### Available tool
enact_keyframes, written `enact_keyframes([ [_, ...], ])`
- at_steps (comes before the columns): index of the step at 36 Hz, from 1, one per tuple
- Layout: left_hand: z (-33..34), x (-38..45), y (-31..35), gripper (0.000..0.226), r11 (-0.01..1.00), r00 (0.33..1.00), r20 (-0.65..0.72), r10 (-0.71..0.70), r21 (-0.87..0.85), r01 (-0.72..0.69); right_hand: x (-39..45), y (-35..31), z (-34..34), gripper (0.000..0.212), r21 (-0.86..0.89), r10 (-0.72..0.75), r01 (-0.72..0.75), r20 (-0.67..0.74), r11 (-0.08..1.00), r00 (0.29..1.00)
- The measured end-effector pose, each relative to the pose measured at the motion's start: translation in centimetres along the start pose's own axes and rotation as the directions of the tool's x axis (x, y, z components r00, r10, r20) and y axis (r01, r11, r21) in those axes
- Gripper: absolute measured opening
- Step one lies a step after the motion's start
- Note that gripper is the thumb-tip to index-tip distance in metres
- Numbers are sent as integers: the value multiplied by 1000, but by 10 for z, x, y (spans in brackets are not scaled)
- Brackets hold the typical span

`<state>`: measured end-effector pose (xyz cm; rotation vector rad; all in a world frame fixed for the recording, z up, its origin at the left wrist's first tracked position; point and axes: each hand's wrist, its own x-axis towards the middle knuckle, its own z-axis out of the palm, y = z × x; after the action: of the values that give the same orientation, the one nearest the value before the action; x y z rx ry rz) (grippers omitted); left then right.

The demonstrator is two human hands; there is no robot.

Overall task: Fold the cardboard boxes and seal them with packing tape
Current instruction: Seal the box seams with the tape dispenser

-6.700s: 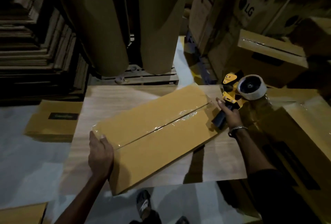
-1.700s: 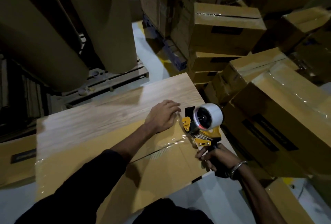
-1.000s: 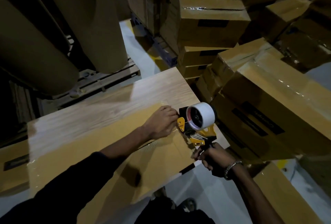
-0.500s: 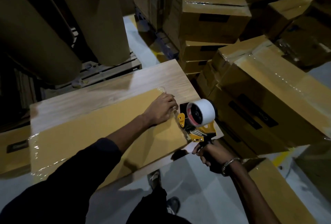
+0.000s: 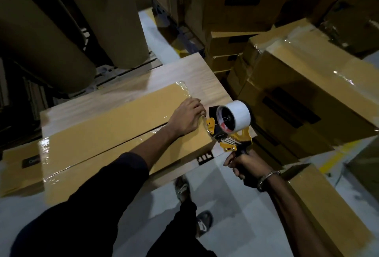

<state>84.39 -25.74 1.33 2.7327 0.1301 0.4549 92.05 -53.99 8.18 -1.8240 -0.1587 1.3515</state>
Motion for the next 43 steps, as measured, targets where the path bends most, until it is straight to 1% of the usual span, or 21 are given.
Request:
enact_keyframes([
  [4,-2,-7,7,25,999,998,56,-31,10,30,-3,-3,2,16,-21,-6,5,-20,1000,1000],
  [7,2,-17,23,25,999,995,101,-12,54,6,-4,-5,0,17,-26,-8,8,-14,1000,1000],
  [12,8,-20,35,36,996,993,94,-78,51,73,-7,-1,2,18,7,-12,12,-12,1000,1000],
  [16,5,-18,33,42,998,992,109,-64,31,61,-16,-2,-4,16,-50,-11,11,4,999,1000],
  [18,6,-17,30,40,998,993,97,-62,12,61,-25,0,-11,14,-80,6,-5,20,997,1000],
  [19,8,-17,29,36,998,995,86,-58,2,58,-30,4,-15,14,-77,23,-21,25,997,999],
  [22,12,-17,29,18,999,998,60,-34,-13,35,-33,20,-19,15,-35,42,-41,32,999,999],
  [23,13,-17,29,16,999,998,55,-32,-15,33,-32,24,-18,16,-28,42,-41,26,999,999],
  [25,11,-17,34,19,998,997,56,-51,-20,52,-29,31,-14,20,-28,39,-39,14,999,999],
  [27,7,-18,41,31,997,993,96,-75,-14,77,-28,35,-10,23,-17,35,-35,19,999,999],
  [29,10,-20,48,42,999,986,159,-47,7,47,-30,37,-7,22,21,33,-33,23,999,999],
  [30,12,-22,51,43,1000,984,175,-30,13,28,-30,39,-7,20,38,34,-35,23,999,999],
  [33,17,-26,56,36,998,989,135,-60,-19,63,-32,41,0,18,98,40,-43,35,994,999],
  [37,14,-22,61,36,996,991,107,-83,-20,86,-37,41,7,18,193,44,-51,42,980,998],
  [43,13,-24,64,28,996,992,97,-85,-32,89,-48,56,-4,18,151,94,-103,68,983,993],
])
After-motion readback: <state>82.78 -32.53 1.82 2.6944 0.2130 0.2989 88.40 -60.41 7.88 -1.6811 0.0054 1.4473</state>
